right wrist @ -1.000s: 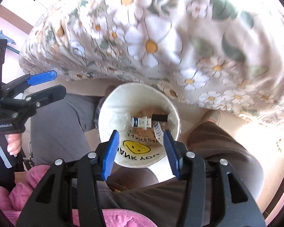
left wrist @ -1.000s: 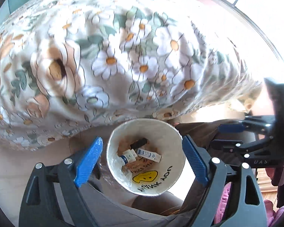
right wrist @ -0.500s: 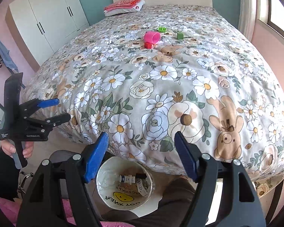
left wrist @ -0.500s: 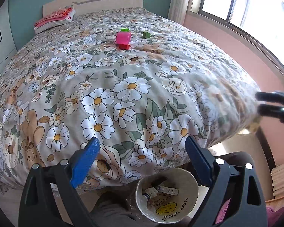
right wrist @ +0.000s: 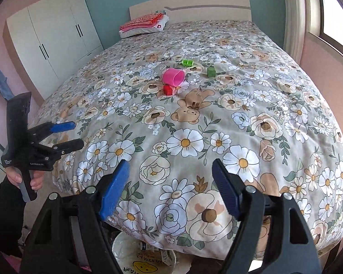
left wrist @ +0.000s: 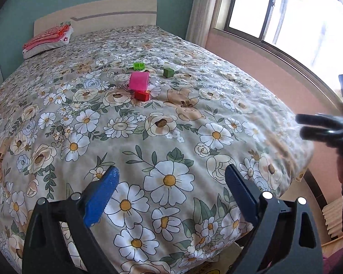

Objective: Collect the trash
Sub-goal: 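Move both open grippers up from the wastebasket toward the bed, then grasp the red block with the left gripper while the right gripper grasps the green block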

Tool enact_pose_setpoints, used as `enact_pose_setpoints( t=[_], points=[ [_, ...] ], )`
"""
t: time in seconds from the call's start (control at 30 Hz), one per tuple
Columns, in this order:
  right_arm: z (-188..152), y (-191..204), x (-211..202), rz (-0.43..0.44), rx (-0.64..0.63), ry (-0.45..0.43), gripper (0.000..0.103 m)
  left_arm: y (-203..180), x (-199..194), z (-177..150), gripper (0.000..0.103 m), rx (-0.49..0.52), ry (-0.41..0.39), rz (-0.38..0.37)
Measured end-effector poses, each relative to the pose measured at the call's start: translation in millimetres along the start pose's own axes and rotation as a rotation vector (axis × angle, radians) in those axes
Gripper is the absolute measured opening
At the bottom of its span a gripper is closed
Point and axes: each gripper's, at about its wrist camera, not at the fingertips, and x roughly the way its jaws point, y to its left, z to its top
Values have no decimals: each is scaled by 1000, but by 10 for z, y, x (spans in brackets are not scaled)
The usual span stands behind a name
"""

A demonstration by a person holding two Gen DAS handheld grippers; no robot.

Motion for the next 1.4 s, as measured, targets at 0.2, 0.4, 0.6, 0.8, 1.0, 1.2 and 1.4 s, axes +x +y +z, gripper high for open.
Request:
enact_pose_setpoints(
  t=[0.2,0.4,0.6,0.8,1.0,1.2,1.4],
  points=[
    [347,-180,377,-13,29,-6,74,168,445,238,95,36,19,-27],
    [676,-363,879,-20,47,14,74,324,895,517,95,90,26,-29],
    [992,-553,1394,-31,72,24,74,553,1365,818,95,53,44,-67],
    [1288,-731,1872,-51,89,31,74,684,1810,1014,95,50,60,-82],
    [1602,-931,2319,-90,108,44,74,744,2164,1185,95,84,71,-79],
    [1960,-1102,2873,-154,113,77,74,741,2456,1341,95,132,77,-74],
    [2329,-1274,3546,-224,111,122,74,720,2686,1417,95,178,87,-65]
  ],
)
